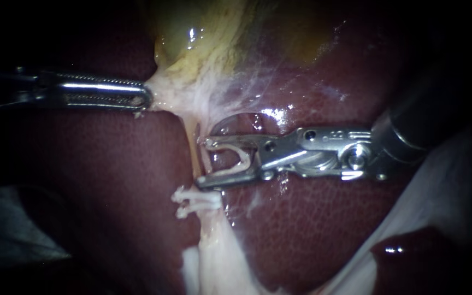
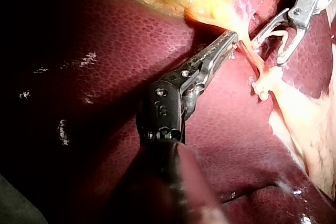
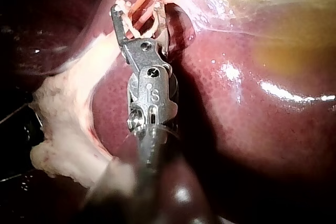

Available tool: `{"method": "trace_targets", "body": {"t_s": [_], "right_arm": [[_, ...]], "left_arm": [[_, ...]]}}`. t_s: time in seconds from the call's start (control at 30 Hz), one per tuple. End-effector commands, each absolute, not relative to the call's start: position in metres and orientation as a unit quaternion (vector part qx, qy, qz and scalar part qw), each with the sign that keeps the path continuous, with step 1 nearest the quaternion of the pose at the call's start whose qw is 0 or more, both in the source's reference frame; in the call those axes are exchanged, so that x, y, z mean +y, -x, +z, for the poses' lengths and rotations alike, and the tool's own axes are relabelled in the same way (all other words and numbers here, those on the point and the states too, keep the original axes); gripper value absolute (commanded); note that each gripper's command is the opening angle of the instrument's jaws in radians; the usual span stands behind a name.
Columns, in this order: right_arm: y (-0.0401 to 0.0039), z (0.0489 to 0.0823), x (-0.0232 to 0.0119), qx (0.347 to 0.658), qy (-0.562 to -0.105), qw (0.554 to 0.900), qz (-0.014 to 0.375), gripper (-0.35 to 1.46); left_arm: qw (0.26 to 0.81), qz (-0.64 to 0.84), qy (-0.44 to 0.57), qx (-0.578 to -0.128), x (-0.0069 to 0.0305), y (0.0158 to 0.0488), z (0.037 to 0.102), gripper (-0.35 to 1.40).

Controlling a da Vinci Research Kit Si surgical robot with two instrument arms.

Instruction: Clipping third clip left tube

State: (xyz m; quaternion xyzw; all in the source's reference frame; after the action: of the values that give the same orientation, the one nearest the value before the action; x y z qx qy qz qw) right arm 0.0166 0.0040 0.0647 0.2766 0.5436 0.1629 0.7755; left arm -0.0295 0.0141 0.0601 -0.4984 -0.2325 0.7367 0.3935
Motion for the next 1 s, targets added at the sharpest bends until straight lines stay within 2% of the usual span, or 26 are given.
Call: {"method": "trace_targets", "body": {"t_s": [0.03, 0.27, 0.43, 1.0], "right_arm": [[-0.0164, 0.0644, 0.0041, 0.544, -0.278, 0.775, 0.163, 0.49], [-0.0167, 0.0627, 0.0039, 0.549, -0.288, 0.769, 0.157, 0.48], [-0.0176, 0.0627, 0.0039, 0.556, -0.298, 0.76, 0.156, 0.48], [-0.0185, 0.0677, 0.0044, 0.541, -0.317, 0.757, 0.184, 0.48]], "left_arm": [[0.393, 0.737, 0.498, -0.233, 0.0141, 0.0295, 0.0601, -0.35], [0.393, 0.737, 0.498, -0.232, 0.0141, 0.0295, 0.0601, -0.35], [0.394, 0.737, 0.498, -0.232, 0.0141, 0.0296, 0.0601, -0.35], [0.394, 0.737, 0.498, -0.232, 0.0141, 0.0297, 0.0601, -0.35]]}}
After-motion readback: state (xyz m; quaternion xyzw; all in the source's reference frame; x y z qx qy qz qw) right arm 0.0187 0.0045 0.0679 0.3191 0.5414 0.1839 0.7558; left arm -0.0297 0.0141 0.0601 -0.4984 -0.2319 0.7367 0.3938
